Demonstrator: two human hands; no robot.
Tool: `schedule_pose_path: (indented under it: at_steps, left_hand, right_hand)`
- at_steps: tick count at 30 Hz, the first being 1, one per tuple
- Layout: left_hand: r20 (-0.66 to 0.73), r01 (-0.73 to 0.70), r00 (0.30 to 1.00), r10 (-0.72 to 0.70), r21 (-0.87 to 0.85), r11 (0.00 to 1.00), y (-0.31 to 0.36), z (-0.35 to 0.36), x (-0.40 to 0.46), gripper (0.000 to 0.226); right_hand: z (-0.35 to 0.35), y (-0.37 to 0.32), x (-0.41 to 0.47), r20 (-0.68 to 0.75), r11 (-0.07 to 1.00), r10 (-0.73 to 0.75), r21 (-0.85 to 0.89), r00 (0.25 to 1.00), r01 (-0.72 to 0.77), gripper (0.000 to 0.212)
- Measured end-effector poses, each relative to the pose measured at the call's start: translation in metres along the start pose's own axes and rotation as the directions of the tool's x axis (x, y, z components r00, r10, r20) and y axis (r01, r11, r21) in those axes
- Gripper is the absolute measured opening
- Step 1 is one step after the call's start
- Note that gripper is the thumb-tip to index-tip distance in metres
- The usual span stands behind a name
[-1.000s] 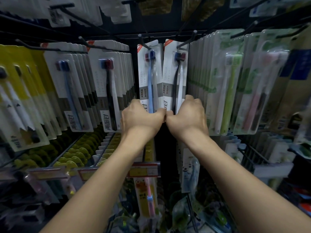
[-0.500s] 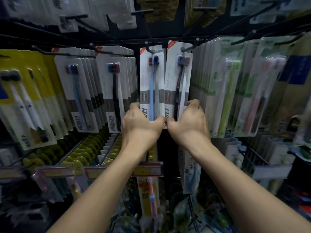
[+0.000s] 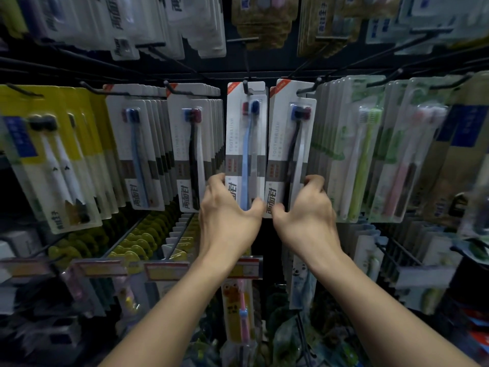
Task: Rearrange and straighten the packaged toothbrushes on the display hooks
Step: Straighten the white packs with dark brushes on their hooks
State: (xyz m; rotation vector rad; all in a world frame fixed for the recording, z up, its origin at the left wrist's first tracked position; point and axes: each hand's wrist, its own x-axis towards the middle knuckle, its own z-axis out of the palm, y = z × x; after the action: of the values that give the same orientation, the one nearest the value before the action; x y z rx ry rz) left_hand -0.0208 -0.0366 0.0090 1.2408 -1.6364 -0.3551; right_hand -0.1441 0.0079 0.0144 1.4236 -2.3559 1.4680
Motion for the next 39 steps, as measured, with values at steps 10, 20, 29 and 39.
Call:
schedule_pose_path:
  at_steps: [10, 20, 29, 39]
  left_hand:
    - [0.012, -0.015, 1.000, 0.014, 0.030, 0.999, -0.004, -0.005, -0.012, 0.081]
    - [0.024, -0.050, 0.998, 0.050, 0.029, 0.998, -0.009, -0.013, -0.024, 0.084]
    - [-0.012, -0.088, 0.996, 0.089, 0.038, 0.995, -0.015, -0.013, -0.029, 0.080]
    - [-0.057, -0.143, 0.988, 0.145, 0.029, 0.989, -0.020, -0.015, -0.034, 0.080]
  right_hand:
    - [0.002, 0.006, -0.007, -0.024, 0.999, -0.052, -0.013, 0.998, 0.052, 0.070]
    - [0.004, 0.009, -0.014, -0.080, 0.992, -0.116, 0.048, 0.990, 0.120, 0.068]
    - [0.003, 0.008, -0.019, -0.107, 0.982, -0.166, 0.074, 0.980, 0.175, 0.065]
    - [0.004, 0.013, -0.018, -0.130, 0.959, -0.231, 0.134, 0.964, 0.248, 0.068]
